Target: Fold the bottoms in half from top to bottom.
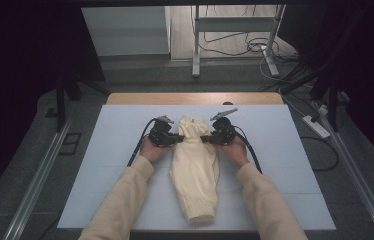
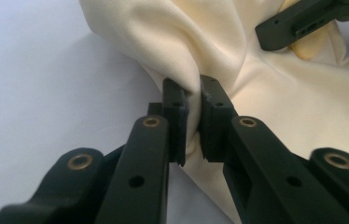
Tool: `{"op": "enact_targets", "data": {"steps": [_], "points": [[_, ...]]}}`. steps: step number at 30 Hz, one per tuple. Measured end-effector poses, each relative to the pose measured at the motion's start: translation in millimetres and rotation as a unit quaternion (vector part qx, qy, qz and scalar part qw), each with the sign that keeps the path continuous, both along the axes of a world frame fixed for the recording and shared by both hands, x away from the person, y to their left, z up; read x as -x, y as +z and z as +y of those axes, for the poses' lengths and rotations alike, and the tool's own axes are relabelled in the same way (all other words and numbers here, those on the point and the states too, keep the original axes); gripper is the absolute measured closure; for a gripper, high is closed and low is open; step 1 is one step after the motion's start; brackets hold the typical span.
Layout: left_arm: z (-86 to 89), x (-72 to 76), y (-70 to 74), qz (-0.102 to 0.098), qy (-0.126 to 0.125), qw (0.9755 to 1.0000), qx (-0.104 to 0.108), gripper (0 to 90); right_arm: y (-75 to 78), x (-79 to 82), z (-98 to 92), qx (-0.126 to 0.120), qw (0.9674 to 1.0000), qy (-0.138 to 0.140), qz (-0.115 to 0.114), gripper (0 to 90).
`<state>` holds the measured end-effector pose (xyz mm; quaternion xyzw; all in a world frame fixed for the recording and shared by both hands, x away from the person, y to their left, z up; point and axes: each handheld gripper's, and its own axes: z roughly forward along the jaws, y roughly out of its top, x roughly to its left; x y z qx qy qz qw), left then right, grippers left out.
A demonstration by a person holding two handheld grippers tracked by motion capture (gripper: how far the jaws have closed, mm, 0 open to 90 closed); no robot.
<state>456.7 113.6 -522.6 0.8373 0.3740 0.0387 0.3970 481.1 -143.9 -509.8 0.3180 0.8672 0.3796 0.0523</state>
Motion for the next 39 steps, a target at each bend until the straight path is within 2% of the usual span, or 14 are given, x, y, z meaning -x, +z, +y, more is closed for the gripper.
{"op": "enact_targets", "data": {"steps": [16, 24, 28, 32, 35, 39], "points": [[3.7, 4.5, 29.9, -0.036, -0.007, 0.9993, 0.011, 82.6, 30.3, 4.3, -0.9, -0.001, 0.9993, 0.003, -0.037, 71.1], [4.8, 4.2, 34.0, -0.036, -0.010, 0.9992, 0.012, 83.1, 34.1, 5.2, -0.5, 0.001, 0.9993, 0.007, -0.037, 71.1], [4.9, 2.1, 50.6, -0.049, -0.010, 0.9987, 0.012, 83.5, 46.9, 4.8, -1.3, 0.003, 0.9987, 0.007, -0.051, 71.3], [5.5, 5.4, 70.6, -0.075, -0.003, 0.9971, 0.012, 83.6, 69.7, 6.3, -1.3, -0.005, 0.9970, 0.004, -0.077, 71.3], [5.7, 8.0, 72.1, -0.075, -0.005, 0.9971, 0.010, 83.6, 75.7, 8.5, -0.8, -0.004, 0.9967, 0.004, -0.081, 71.3], [4.8, 7.8, 67.0, -0.070, -0.006, 0.9975, 0.007, 83.6, 70.6, 10.2, 0.2, 0.005, 0.9971, 0.005, -0.076, 71.3]]}}
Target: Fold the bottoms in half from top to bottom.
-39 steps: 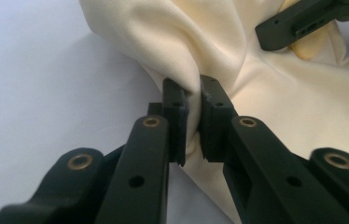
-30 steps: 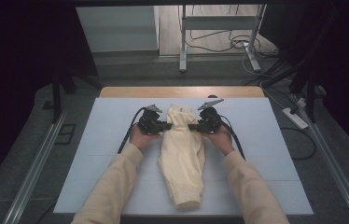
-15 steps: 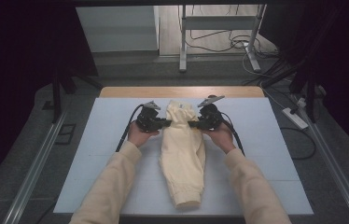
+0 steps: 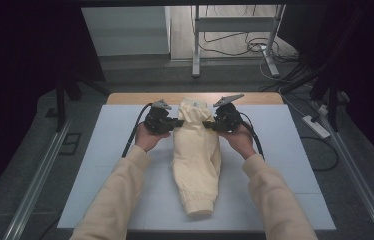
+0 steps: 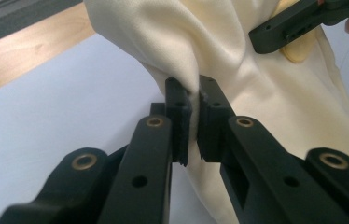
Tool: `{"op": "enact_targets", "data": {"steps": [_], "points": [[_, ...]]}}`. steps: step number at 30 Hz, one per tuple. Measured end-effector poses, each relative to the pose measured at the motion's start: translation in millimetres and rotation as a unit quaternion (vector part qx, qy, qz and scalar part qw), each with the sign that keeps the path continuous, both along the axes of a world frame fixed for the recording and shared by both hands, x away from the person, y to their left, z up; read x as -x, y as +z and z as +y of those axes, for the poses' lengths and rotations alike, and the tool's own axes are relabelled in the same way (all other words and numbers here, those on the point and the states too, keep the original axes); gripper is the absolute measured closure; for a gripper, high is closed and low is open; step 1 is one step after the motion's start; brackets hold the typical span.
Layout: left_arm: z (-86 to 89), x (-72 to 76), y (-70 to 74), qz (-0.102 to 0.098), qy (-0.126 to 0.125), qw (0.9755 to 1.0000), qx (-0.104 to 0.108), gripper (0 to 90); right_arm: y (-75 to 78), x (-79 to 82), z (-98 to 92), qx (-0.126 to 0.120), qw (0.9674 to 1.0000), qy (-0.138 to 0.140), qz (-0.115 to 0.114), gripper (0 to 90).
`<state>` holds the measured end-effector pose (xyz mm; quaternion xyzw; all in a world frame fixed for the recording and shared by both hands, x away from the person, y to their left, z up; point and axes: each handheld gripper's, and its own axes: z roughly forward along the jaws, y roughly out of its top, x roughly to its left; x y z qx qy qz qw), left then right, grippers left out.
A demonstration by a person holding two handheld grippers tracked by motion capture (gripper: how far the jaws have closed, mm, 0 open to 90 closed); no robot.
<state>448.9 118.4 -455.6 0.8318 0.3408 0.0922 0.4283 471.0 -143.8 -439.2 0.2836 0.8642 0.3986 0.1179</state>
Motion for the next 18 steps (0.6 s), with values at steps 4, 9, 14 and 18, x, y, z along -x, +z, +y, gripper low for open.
{"op": "enact_targets", "data": {"steps": [4, 9, 14, 18], "points": [[-0.7, -1.5, -1.4, 0.001, 0.000, 1.0000, 0.001, 83.6, -3.3, -1.5, -0.2, 0.002, 1.0000, -0.001, 0.000, 71.3], [-0.8, -3.3, -4.3, 0.005, -0.001, 1.0000, 0.001, 83.6, -7.8, -4.7, -1.6, -0.004, 1.0000, -0.003, 0.008, 71.2], [-1.1, -3.4, -4.2, 0.005, -0.002, 1.0000, -0.001, 83.6, -12.1, -5.5, -1.6, -0.005, 0.9999, -0.006, 0.011, 71.2], [-0.5, -4.1, -0.3, 0.001, -0.003, 1.0000, 0.000, 83.6, -9.8, -7.2, -2.9, -0.011, 0.9999, -0.006, 0.012, 71.3]]}}
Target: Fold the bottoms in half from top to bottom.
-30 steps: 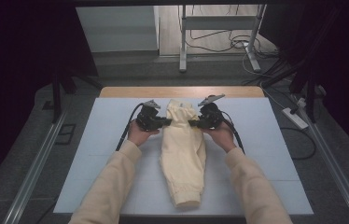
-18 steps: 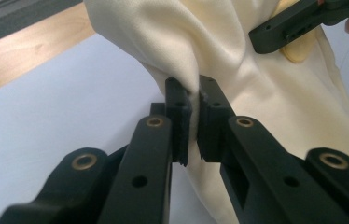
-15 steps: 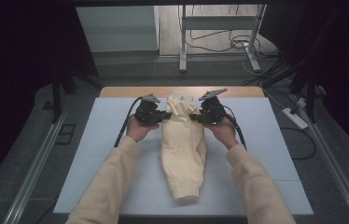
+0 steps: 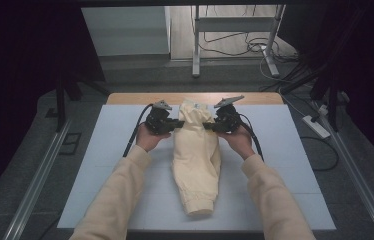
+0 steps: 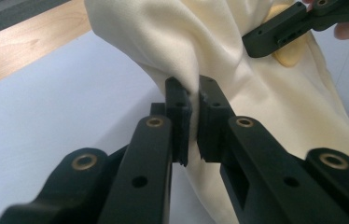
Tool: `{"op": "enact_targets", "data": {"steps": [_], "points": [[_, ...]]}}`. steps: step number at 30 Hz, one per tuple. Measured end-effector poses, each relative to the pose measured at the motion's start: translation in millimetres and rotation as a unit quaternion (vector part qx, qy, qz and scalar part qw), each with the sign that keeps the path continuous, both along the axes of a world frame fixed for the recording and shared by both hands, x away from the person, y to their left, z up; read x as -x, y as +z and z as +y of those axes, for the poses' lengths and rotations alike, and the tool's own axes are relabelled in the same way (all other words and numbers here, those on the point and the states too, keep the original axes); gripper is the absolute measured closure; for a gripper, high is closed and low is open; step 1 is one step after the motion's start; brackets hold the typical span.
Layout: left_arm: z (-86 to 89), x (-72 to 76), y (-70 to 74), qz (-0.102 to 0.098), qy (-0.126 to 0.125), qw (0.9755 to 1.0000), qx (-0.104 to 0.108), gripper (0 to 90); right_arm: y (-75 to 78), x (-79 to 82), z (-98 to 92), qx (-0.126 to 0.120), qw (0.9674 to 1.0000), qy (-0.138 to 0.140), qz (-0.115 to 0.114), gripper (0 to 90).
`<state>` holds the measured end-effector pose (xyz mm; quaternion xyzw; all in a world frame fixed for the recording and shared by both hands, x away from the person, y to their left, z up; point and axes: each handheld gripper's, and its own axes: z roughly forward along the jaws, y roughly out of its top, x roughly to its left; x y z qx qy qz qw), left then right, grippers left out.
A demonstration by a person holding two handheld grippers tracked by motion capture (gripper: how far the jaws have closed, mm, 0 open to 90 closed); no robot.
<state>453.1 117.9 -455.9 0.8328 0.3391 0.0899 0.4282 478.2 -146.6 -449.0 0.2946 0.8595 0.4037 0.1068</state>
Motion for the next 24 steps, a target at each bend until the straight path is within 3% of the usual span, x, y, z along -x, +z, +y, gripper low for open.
{"op": "enact_targets", "data": {"steps": [3, 7, 24], "points": [[0.7, -1.9, 10.6, -0.009, 0.005, 0.9999, -0.005, 83.6, 7.7, -1.0, 2.1, 0.005, 0.9999, 0.001, -0.013, 71.3], [2.6, -1.6, 25.9, -0.025, 0.011, 0.9996, -0.001, 83.6, 23.7, -2.5, 3.9, -0.005, 0.9994, -0.005, -0.033, 71.3], [-1.7, -3.7, 14.7, -0.015, 0.004, 0.9999, -0.006, 83.6, 13.0, -2.3, 0.2, 0.002, 0.9997, -0.007, -0.022, 71.2]]}}
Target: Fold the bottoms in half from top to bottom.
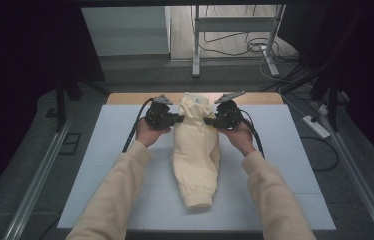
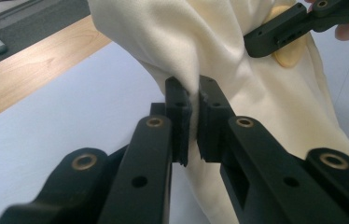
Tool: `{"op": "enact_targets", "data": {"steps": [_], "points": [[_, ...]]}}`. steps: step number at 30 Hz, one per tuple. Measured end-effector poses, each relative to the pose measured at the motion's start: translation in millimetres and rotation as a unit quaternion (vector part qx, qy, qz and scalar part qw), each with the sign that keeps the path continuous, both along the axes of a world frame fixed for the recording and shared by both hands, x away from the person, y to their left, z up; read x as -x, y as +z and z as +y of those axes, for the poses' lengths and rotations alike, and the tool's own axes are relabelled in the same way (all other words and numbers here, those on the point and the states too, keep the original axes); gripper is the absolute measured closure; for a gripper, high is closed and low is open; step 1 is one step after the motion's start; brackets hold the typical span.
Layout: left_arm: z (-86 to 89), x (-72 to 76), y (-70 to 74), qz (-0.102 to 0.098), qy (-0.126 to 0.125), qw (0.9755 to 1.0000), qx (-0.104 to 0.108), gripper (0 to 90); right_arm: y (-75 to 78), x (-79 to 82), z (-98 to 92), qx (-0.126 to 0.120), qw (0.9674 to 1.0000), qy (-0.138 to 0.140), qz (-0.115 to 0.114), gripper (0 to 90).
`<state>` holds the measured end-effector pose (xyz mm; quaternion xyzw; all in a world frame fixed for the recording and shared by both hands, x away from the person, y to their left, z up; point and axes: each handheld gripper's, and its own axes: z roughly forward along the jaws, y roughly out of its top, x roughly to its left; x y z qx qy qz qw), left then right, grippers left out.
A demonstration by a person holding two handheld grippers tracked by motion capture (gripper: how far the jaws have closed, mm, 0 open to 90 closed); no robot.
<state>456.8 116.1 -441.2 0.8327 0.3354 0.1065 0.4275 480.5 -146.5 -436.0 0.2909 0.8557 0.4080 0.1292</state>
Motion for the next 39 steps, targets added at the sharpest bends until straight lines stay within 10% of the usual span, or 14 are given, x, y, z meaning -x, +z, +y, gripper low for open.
{"op": "enact_targets", "data": {"steps": [10, 18, 28, 39], "points": [[0.8, -3.4, 3.4, -0.007, 0.000, 1.0000, 0.000, 83.7, 2.0, -0.9, -1.4, 0.000, 0.9999, 0.003, -0.010, 71.3], [-2.6, -6.5, 33.4, -0.040, -0.001, 0.9992, -0.003, 83.8, 31.6, -6.0, -5.0, -0.010, 0.9988, -0.013, -0.047, 71.4], [-8.3, -11.1, 23.1, -0.031, -0.001, 0.9994, -0.016, 83.9, 16.2, -7.5, -8.9, -0.003, 0.9993, -0.017, -0.035, 71.4], [-3.0, -13.1, 56.2, -0.070, 0.005, 0.9975, -0.013, 83.8, 56.5, -14.2, -2.3, -0.001, 0.9955, -0.018, -0.094, 71.3]]}}
